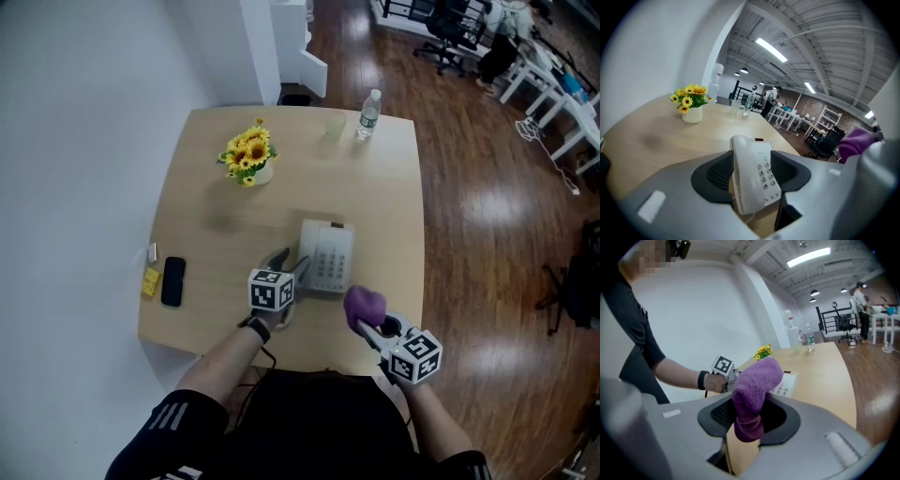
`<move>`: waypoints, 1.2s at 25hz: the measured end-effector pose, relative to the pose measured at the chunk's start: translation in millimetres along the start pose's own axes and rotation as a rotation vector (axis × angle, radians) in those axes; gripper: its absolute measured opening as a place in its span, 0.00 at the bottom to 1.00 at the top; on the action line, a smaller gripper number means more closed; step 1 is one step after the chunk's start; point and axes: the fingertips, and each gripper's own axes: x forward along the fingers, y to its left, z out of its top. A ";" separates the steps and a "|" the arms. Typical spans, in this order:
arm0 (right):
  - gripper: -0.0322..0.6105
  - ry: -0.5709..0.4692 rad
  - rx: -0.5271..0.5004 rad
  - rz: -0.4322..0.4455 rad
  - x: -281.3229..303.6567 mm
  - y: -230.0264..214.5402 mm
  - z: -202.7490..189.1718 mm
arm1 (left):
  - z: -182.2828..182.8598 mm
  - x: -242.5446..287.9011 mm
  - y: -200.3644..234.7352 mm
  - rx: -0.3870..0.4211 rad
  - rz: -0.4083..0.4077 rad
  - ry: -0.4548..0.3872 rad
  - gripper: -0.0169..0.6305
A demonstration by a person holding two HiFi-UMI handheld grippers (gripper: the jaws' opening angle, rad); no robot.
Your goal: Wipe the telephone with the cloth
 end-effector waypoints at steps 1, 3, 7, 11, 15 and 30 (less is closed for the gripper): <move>0.26 -0.019 0.021 0.008 1.4 0.5 5.6 | 3.2 -14.9 -4.4 0.026 -0.033 -0.018 0.40; 0.26 -0.045 0.038 0.010 4.7 2.7 13.7 | 8.5 -45.1 -13.8 0.054 -0.111 -0.051 0.40; 0.26 -0.064 0.056 -0.011 12.0 11.8 20.8 | 13.7 -101.0 -30.9 0.033 -0.247 -0.119 0.39; 0.26 -0.072 0.068 -0.019 24.5 31.7 17.5 | -1.2 -143.5 -53.4 0.136 -0.326 -0.128 0.38; 0.26 -0.071 0.057 0.007 36.0 63.0 8.4 | -10.9 -170.5 -59.1 0.166 -0.347 -0.156 0.38; 0.26 -0.034 -0.040 0.122 -15.2 141.3 -57.5 | -45.8 -238.6 -111.3 0.043 -0.338 -0.219 0.38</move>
